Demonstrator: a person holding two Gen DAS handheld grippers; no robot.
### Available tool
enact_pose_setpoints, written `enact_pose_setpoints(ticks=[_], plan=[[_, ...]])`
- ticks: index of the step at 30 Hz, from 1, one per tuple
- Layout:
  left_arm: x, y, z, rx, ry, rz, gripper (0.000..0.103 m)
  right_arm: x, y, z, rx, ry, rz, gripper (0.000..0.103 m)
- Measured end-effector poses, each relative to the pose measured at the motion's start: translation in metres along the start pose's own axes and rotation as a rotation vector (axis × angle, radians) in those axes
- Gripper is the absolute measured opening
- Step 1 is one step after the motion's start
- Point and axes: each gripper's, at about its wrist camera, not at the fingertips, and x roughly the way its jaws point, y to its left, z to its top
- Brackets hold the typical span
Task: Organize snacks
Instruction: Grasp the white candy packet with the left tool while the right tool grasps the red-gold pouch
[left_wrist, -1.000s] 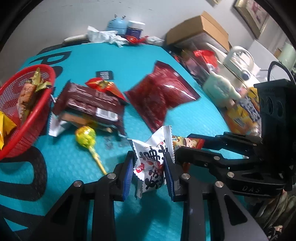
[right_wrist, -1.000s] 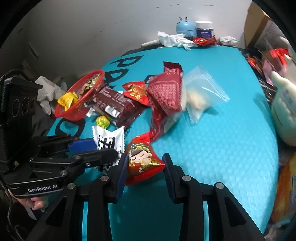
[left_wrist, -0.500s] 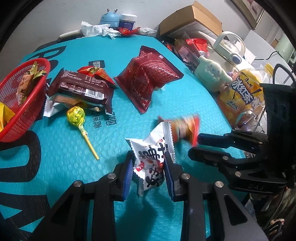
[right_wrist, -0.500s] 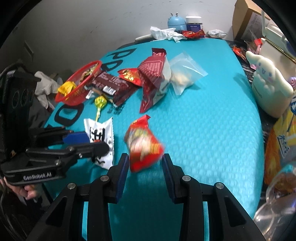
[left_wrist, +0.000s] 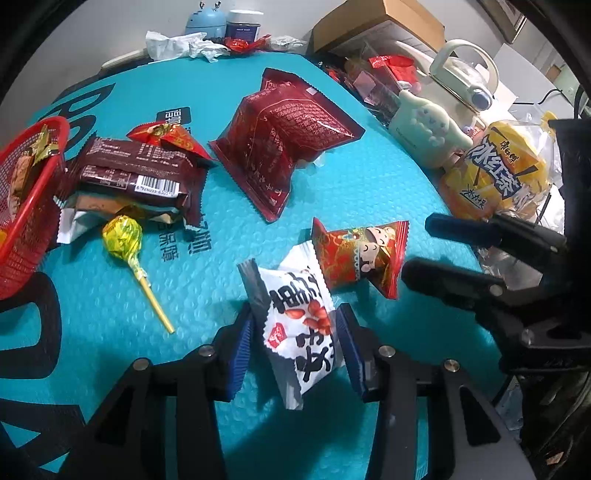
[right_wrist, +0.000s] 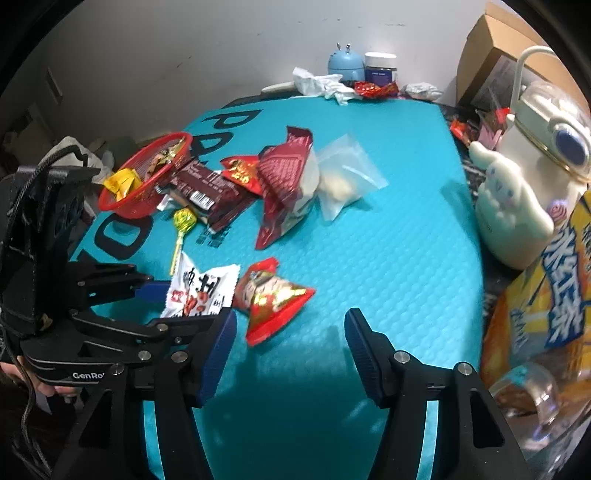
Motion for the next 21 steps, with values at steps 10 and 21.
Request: enact_pose_setpoints(ticks=[10,21], plan=[[0.006,-0.004,0.006,0.001,-0.002,-0.007,0.043,0.001,0.011,0.023,-0.092,-0.043,0.007,0.066],[-0.008,0.018,0.0,-0.032,-0.048,0.029,0.037,0.032,0.02,0.029,-0.188,0.031,0.065,0.065]])
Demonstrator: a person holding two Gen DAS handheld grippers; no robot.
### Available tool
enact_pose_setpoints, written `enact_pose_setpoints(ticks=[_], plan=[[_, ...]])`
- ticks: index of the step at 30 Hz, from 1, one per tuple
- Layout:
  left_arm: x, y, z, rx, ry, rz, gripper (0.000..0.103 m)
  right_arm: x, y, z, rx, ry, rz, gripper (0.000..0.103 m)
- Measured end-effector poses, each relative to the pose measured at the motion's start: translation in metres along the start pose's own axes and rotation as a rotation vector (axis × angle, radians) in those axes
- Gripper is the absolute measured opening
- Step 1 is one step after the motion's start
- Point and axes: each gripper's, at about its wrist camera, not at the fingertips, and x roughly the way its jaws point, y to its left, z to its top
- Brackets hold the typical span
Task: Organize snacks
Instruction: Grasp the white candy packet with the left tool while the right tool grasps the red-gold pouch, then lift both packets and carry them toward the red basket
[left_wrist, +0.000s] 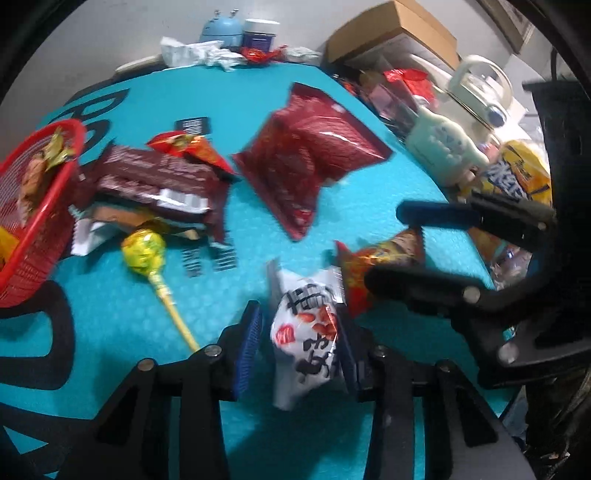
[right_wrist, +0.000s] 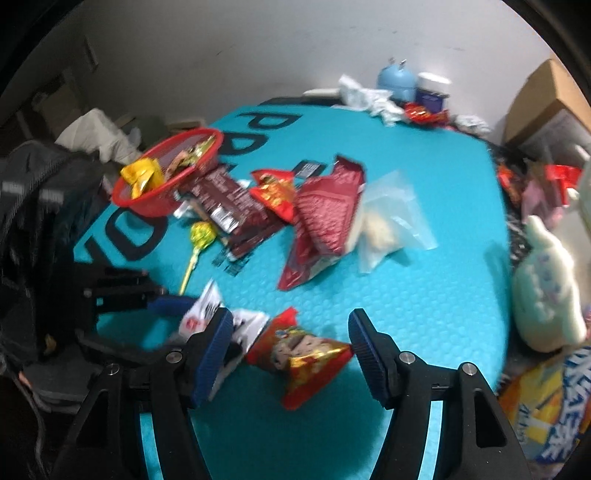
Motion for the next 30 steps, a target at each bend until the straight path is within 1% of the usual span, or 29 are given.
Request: enact_pose_setpoints(ticks=[2,4,6,8,10,12,14,18,20,21,22,23,26,30], plan=[[-0.004,0.007,-0.001,-0.011,-0.004,0.012,0.037,0.007,0.003,-0.002,-0.029,0.023,-0.016,0.065],[-0.005,0.012,-0.002,-0.014,-0.007,0.02,0.037,0.012,0.006,-0.006,-0.052,0.048,-0.028,0.061],[-0.006,0.013,-0.003,-0.011,-0.008,0.022,0.037,0.017,0.008,-0.01,-0.064,0.076,-0.051,0.052],[-0.007,0.013,-0.005,0.0,-0.01,0.028,0.037,0.02,0.008,-0.015,-0.07,0.093,-0.056,0.044],[-0.008,0.012,-0.007,0.013,-0.008,0.034,0.037,0.021,0.009,-0.018,-0.067,0.096,-0.065,0.04],[-0.007,0.008,-0.007,0.03,-0.002,0.044,0.037,0.02,0.009,-0.023,-0.057,0.086,-0.077,0.035],[-0.003,0.003,-0.005,0.042,0.002,0.057,0.037,0.018,0.008,-0.025,-0.049,0.078,-0.081,0.032],[0.004,-0.008,0.0,0.076,-0.002,0.08,0.037,0.013,0.008,-0.031,-0.016,0.062,-0.088,0.032],[0.005,-0.009,-0.001,0.089,-0.018,0.083,0.037,0.011,0.008,-0.034,-0.004,0.052,-0.101,0.031],[0.004,-0.01,-0.002,0.095,-0.025,0.09,0.036,0.01,0.008,-0.035,0.006,0.047,-0.105,0.031],[0.003,-0.011,-0.003,0.098,-0.03,0.099,0.032,0.009,0.007,-0.036,0.016,0.042,-0.109,0.031],[0.003,-0.011,-0.003,0.101,-0.034,0.108,0.032,0.008,0.006,-0.037,0.028,0.034,-0.117,0.031],[0.002,-0.01,-0.005,0.09,-0.029,0.086,0.03,0.004,-0.001,-0.038,0.064,0.012,-0.148,0.031],[-0.002,-0.012,-0.008,0.079,-0.025,0.049,0.03,-0.002,-0.006,-0.04,0.095,-0.004,-0.14,0.031]])
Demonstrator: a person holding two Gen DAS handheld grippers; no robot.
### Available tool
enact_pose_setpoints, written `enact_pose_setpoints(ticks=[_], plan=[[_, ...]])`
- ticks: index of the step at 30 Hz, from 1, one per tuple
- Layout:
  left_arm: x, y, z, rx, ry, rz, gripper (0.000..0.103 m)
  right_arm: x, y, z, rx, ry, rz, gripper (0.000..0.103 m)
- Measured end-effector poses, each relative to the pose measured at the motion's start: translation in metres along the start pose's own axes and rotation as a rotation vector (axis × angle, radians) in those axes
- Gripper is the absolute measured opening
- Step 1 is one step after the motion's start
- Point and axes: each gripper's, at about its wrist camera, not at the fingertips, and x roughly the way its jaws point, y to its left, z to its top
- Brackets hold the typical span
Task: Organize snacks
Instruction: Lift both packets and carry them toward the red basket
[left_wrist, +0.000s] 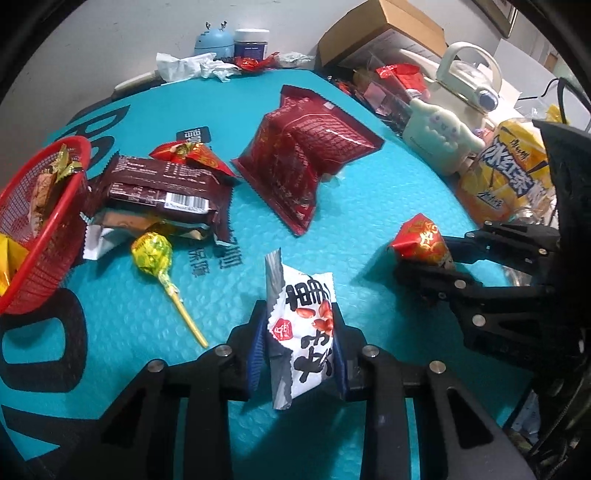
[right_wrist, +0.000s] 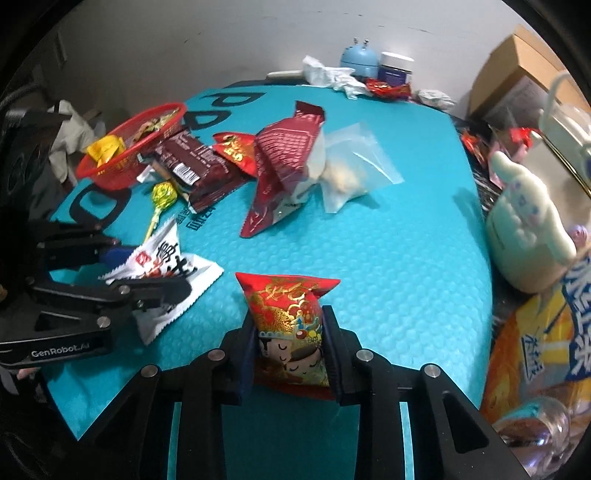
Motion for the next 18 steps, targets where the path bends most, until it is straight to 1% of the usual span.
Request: enact_pose_setpoints(ticks=[8,13,18], plan=[[-0.01,-0.005,-0.004,-0.013,-0.015,-0.022,0.03,-0.009,0.003,-0.006,0.03,-0.019,0.016,0.031],[-0.017,-0.003,-0.008,-0.037,-0.024,-0.036,0.03,-0.016,0.014,-0.007,0.009,-0.029,0.031,0.031],[-0.029,0.001,-0.015,-0.055,-0.05,-0.018,0.03,-0.022,0.026,-0.006,-0.025,-0.039,0.053,0.031]])
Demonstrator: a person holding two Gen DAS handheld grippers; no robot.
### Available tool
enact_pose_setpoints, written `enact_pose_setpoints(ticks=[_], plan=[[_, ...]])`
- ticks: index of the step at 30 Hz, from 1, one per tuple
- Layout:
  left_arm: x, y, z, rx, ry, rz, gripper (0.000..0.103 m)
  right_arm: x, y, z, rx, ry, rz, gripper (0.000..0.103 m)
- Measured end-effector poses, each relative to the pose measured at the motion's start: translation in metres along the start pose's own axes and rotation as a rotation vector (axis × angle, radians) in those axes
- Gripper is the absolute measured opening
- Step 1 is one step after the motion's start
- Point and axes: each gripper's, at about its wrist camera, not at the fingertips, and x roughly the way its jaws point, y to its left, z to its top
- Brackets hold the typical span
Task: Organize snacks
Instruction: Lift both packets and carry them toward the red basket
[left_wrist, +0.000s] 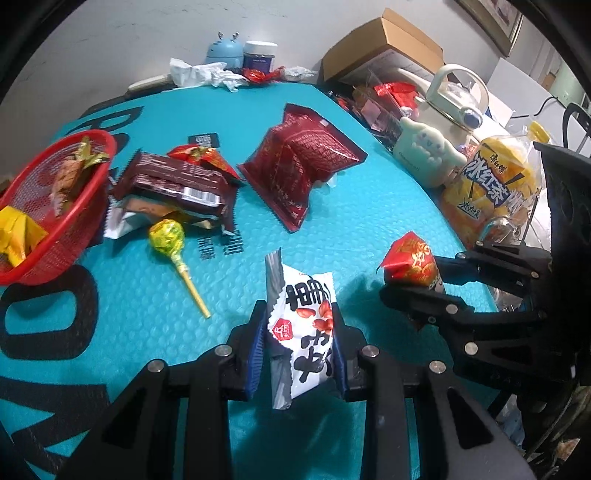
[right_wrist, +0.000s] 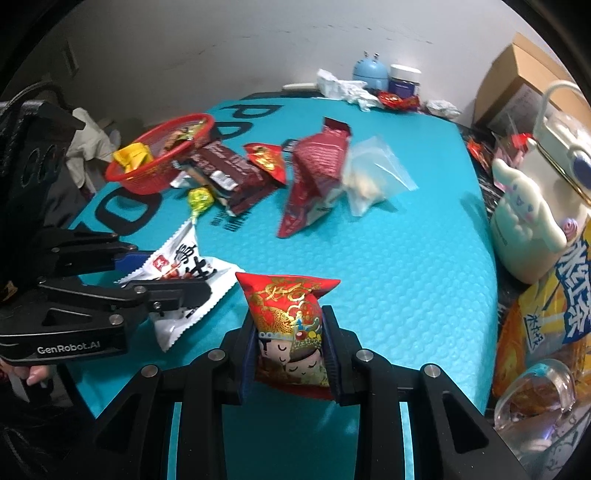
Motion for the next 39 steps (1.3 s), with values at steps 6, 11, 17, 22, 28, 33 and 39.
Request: enact_pose_setpoints(ticks=[6,11,17,22,28,33,39], plan=[[-0.02,0.009,-0.006,-0.032,-0.042,0.027,0.03,-0.003,0.019,0.003,-0.044,-0.01,0.041,0.031],[-0.039,0.017,-0.011,-0.061,-0.085,0.056,0.03,-0.005,0.037,0.007,-0.091,-0.025,0.077,0.031],[-0.057,0.025,-0.016,-0.096,-0.13,0.086,0.03,-0.006,0.056,0.015,-0.136,-0.044,0.116,0.031],[-0.073,0.03,-0.016,-0.112,-0.167,0.108,0.03,-0.011,0.068,0.023,-0.176,-0.065,0.131,0.031],[-0.088,0.035,-0.01,-0.11,-0.212,0.129,0.03,-0.018,0.077,0.037,-0.205,-0.099,0.134,0.031],[-0.099,0.039,-0.002,-0.101,-0.243,0.135,0.03,-0.025,0.081,0.05,-0.208,-0.129,0.139,0.031],[-0.114,0.04,0.012,-0.076,-0.291,0.152,0.03,-0.038,0.085,0.069,-0.232,-0.173,0.12,0.031]])
